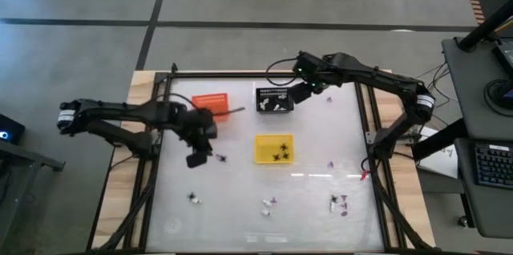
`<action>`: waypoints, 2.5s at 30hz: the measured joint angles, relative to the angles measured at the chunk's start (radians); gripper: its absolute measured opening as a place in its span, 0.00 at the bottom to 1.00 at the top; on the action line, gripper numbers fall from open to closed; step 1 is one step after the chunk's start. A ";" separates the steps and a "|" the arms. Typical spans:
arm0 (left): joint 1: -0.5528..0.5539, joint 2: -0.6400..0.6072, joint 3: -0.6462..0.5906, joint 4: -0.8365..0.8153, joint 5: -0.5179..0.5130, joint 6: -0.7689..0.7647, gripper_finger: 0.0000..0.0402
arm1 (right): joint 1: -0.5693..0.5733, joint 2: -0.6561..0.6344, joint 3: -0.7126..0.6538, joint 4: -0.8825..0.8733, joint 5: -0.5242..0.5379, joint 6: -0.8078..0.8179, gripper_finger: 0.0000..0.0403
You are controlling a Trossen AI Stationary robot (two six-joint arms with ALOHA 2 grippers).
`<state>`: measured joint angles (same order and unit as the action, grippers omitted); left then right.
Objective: Sort Halloween decoration
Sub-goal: Put the white skeleton toy into the black bin
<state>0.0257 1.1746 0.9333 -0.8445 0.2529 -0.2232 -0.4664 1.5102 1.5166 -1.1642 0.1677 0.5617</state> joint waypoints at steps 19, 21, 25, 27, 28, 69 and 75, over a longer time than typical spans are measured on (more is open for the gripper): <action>-0.155 0.420 0.218 0.216 -0.028 -0.003 0.18 | 0.045 -0.120 -0.001 -0.067 -0.008 -0.049 0.41; -0.162 0.465 0.257 0.216 -0.028 0.003 0.18 | 0.054 -0.128 -0.002 -0.079 -0.008 -0.048 0.41; -0.164 0.545 0.339 0.215 -0.028 -0.002 0.21 | 0.074 -0.140 -0.002 -0.095 -0.008 -0.031 0.41; -0.169 0.581 0.377 0.215 -0.028 0.003 0.23 | 0.087 -0.145 -0.002 -0.098 -0.008 -0.022 0.41; -0.174 0.597 0.392 0.214 -0.028 0.007 0.25 | 0.093 -0.149 -0.003 -0.103 -0.008 -0.021 0.41; -0.339 0.966 0.644 0.300 -0.043 0.184 0.28 | 0.218 -0.161 -0.010 -0.114 -0.008 0.081 0.41; -0.337 0.966 0.640 0.300 -0.041 0.185 0.28 | 0.229 -0.161 -0.010 -0.112 -0.008 0.094 0.41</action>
<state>-0.3115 2.1407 1.5729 -0.5442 0.2119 -0.0387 -0.2375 1.3495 1.5070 -1.2766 0.1600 0.6553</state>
